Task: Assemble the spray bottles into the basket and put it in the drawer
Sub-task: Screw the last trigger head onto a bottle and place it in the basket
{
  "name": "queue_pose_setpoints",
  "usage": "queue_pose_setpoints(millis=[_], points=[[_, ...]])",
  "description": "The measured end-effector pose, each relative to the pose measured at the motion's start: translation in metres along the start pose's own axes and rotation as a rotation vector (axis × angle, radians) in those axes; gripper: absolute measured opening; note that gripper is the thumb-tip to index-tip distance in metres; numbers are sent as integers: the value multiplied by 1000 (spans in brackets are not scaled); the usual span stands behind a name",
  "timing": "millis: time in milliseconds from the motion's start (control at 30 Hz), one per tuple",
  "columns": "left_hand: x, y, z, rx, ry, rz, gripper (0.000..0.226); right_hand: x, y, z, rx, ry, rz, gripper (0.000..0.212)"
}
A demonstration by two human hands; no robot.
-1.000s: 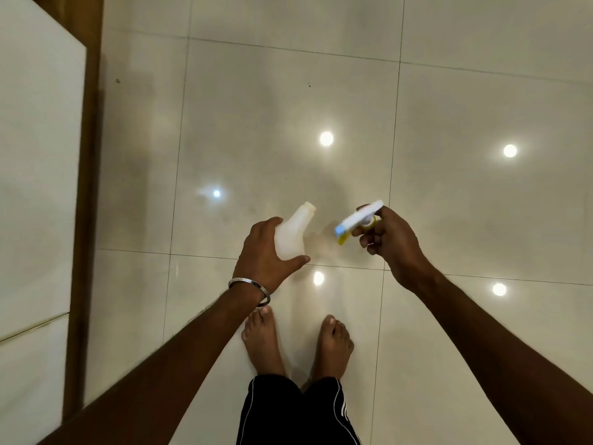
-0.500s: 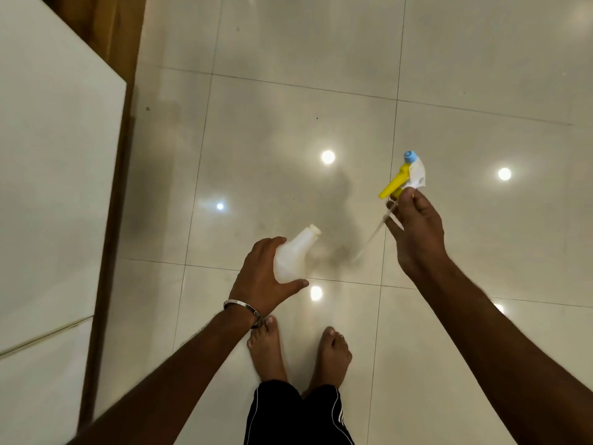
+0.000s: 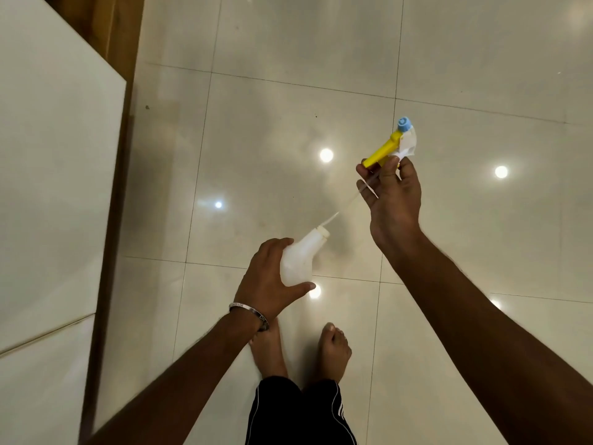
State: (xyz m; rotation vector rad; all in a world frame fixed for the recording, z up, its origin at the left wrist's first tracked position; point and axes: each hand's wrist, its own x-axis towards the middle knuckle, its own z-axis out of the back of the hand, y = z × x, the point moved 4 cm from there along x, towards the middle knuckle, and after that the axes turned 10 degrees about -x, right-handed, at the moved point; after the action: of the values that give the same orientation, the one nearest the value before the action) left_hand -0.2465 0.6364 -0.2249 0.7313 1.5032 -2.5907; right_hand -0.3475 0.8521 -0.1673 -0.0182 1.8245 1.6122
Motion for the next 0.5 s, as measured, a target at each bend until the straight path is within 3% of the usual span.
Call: queue_pose_setpoints(millis=[267, 500], points=[[-5, 7, 1, -18, -17, 37, 88, -4, -15, 4, -87, 22, -2, 36], [-4, -4, -1, -55, -13, 32, 88, -25, -39, -10, -101, 152, -54, 20]])
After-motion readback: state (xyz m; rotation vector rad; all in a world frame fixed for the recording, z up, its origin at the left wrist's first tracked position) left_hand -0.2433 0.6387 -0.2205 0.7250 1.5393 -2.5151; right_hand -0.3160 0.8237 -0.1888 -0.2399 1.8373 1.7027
